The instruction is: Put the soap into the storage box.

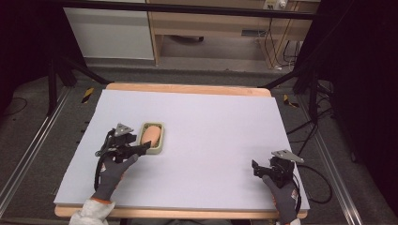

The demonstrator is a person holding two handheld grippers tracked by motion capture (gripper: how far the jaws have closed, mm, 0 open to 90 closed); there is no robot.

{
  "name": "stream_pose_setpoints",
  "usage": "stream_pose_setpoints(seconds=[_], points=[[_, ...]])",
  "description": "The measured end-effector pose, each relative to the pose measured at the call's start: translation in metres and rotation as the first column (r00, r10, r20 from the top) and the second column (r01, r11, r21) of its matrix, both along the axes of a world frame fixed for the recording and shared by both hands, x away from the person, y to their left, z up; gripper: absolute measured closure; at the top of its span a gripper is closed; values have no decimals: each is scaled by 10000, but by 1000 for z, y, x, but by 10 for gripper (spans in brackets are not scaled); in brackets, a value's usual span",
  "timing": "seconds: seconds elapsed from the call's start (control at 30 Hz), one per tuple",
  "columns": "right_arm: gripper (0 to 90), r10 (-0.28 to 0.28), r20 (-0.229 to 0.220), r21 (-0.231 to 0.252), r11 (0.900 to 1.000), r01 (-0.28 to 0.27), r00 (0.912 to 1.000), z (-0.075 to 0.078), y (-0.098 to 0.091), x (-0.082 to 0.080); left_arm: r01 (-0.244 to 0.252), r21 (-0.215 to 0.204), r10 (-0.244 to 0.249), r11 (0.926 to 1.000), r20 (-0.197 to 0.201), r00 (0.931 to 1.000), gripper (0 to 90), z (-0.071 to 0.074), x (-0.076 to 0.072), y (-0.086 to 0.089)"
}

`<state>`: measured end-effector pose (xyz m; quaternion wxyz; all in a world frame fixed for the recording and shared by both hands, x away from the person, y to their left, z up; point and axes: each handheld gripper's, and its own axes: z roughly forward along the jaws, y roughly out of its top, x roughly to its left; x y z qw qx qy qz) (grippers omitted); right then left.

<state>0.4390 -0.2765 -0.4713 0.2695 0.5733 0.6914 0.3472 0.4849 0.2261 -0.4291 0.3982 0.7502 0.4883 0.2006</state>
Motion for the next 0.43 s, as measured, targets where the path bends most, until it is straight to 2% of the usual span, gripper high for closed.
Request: stream_pose_setpoints(seconds=[0.1,0.13,0.23,0.43], points=[[70,-129,-127,12,9999,129,9998,-1,-4,-1,-84,-77,82,9999,-181,9998,327,-8,-11,14],[70,-129,-127,12,9999,129,9998,-1,-4,-1,-84,-77,82,9999,-181,9998,326,-8,-11,14],[72,-197,-167,-54,9998,197,9997,-1,-7,-2,-299,264,306,9992,-284,9991,319,-19,-20,28],[71,-185,-162,-144,9997,183,9997,-2,-8,-1,-542,292,545,9981,-96,9985,313,-24,-29,43]])
